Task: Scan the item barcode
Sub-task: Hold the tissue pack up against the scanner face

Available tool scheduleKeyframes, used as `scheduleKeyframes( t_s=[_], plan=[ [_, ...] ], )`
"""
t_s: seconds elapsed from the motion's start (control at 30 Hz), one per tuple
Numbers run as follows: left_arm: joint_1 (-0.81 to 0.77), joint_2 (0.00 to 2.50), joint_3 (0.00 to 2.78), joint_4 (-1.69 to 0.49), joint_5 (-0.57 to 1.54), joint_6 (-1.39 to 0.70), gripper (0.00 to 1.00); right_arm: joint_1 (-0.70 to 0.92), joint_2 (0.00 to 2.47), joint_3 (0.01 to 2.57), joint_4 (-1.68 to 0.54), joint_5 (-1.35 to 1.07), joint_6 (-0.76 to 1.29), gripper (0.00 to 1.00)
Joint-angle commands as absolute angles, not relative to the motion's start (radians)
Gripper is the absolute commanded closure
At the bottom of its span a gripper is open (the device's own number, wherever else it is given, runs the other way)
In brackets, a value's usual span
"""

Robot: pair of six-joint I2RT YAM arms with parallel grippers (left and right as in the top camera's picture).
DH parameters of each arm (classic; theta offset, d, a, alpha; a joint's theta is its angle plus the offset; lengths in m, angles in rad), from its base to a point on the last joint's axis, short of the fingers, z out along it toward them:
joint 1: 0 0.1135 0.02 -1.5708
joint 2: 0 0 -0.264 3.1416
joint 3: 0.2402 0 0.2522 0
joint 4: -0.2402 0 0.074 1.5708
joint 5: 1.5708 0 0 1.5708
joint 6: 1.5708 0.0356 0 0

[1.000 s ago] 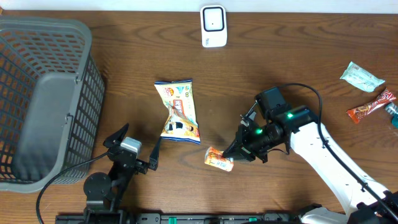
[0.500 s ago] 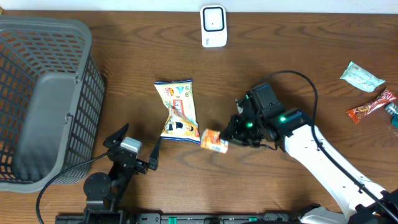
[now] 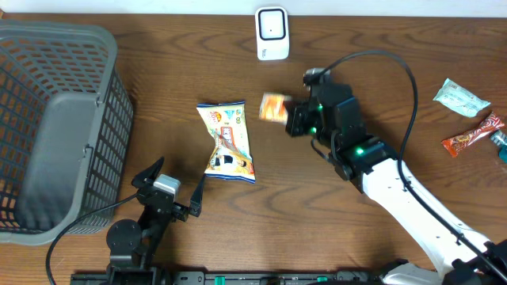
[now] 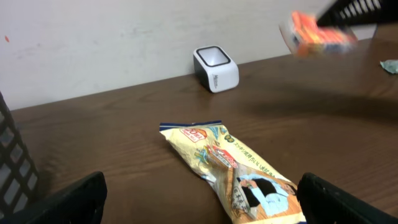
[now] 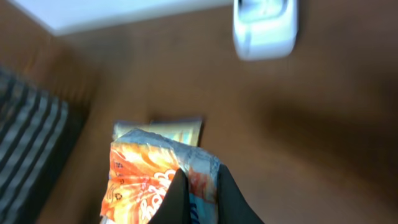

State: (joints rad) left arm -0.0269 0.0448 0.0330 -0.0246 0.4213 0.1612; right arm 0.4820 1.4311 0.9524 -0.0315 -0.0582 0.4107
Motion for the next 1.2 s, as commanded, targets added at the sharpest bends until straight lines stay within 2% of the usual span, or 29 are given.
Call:
scheduleKeyframes(
  t_s=[0.0, 0.13, 0.27, 0.43, 0.5, 0.7, 0.97, 1.17],
  plan=[
    [-0.021, 0.044, 0.004, -0.039, 0.441, 0.16, 0.02, 0.488, 1.49, 0.952, 0.097, 0.118, 0.218, 0.99],
    [-0.021, 0.044, 0.004, -0.039, 0.441, 0.16, 0.02, 0.488, 1.597, 0.952, 0.321, 0.133, 0.104, 0.99],
    [-0.021, 0.044, 0.004, -0.039, 0.441, 0.16, 0.02, 0.479, 1.759, 0.952, 0.635, 0.133, -0.019, 0.99],
    [-0.021, 0.044, 0.004, -0.039, 0.441, 0.16, 0.02, 0.451, 1.946, 0.96, 1.032, 0.129, -0.042, 0.99],
    [-0.021, 0.044, 0.004, -0.039, 0.441, 0.16, 0.02, 0.442, 2.009, 0.984, 1.12, 0.127, -0.042, 0.99],
    [-0.021, 0.044, 0.004, -0.039, 0.441, 0.16, 0.02, 0.415, 2.16, 1.168, 1.082, 0.107, -0.039, 0.99],
    [-0.021, 0.044, 0.004, -0.039, 0.441, 0.16, 0.02, 0.377, 2.35, 1.537, 0.874, 0.093, -0.039, 0.99],
    [-0.021, 0.044, 0.004, -0.039, 0.441, 0.16, 0.02, 0.357, 2.482, 1.71, 0.836, 0.094, -0.038, 0.99]
  ],
)
